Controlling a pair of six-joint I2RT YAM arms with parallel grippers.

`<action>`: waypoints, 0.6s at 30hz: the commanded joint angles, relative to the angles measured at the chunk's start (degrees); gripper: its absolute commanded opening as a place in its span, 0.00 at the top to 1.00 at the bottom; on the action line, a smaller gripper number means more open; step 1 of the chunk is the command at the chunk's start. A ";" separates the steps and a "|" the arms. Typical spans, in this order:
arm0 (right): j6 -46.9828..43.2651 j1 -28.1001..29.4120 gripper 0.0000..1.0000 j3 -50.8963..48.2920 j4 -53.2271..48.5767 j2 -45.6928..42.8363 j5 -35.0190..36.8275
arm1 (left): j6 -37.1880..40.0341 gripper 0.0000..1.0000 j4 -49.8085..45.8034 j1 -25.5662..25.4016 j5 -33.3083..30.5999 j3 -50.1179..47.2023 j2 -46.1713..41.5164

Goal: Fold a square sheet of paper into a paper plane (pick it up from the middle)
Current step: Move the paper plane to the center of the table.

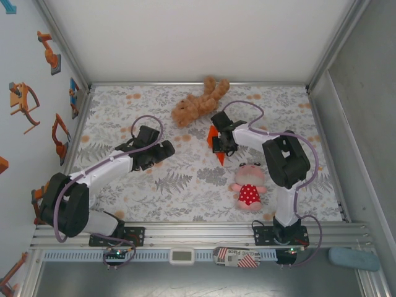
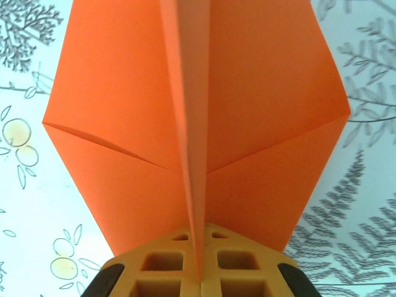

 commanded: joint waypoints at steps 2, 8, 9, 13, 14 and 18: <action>-1.32 -2.74 0.95 2.18 -1.30 -2.88 1.71 | 2.23 0.04 -4.60 0.94 -3.92 0.04 -3.23; -3.60 -3.52 0.95 6.27 -2.67 1.00 -1.54 | 2.60 0.04 -5.61 1.60 -4.45 -0.22 -4.39; -3.54 -3.52 0.95 6.95 -2.79 1.62 -2.06 | 2.61 0.04 -5.71 1.61 -4.32 -0.29 -4.35; -3.16 -3.52 0.94 9.02 -3.42 3.84 -2.65 | 2.51 0.04 -5.51 1.63 -3.86 -0.36 -3.78; -3.07 -3.52 0.94 9.39 -3.70 4.34 -2.56 | 2.44 0.04 -5.41 1.68 -3.71 -0.40 -3.67; -3.01 -3.52 0.92 10.49 -4.92 5.85 -1.70 | 2.43 0.04 -5.24 1.61 -3.20 -0.32 -3.01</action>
